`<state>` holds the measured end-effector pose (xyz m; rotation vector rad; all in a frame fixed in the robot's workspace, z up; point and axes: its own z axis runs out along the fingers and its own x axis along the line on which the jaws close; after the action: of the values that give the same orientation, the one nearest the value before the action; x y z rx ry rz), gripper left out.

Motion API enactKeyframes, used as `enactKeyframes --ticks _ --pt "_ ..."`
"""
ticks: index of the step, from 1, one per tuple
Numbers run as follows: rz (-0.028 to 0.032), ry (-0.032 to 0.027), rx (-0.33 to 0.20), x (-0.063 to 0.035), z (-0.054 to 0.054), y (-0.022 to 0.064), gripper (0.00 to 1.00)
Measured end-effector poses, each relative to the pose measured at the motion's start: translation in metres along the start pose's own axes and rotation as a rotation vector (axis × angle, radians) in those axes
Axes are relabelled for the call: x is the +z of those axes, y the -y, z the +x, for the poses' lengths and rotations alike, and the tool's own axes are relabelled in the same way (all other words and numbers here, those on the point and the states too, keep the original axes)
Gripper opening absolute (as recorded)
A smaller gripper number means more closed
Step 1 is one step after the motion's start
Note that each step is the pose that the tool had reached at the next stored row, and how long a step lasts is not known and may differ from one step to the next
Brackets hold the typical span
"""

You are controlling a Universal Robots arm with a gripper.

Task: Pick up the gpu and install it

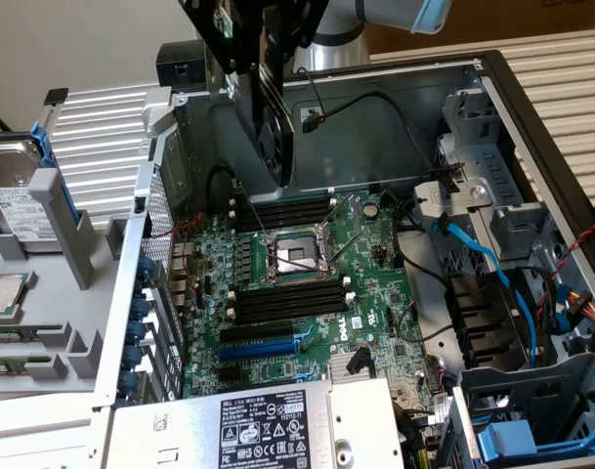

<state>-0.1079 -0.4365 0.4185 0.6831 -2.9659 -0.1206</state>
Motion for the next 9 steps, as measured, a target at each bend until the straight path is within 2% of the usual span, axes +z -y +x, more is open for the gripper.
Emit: enactKeyframes --ticks 9 --pt "0.0063 -0.0083 -0.083 -0.001 -0.0093 0.0045 0.27"
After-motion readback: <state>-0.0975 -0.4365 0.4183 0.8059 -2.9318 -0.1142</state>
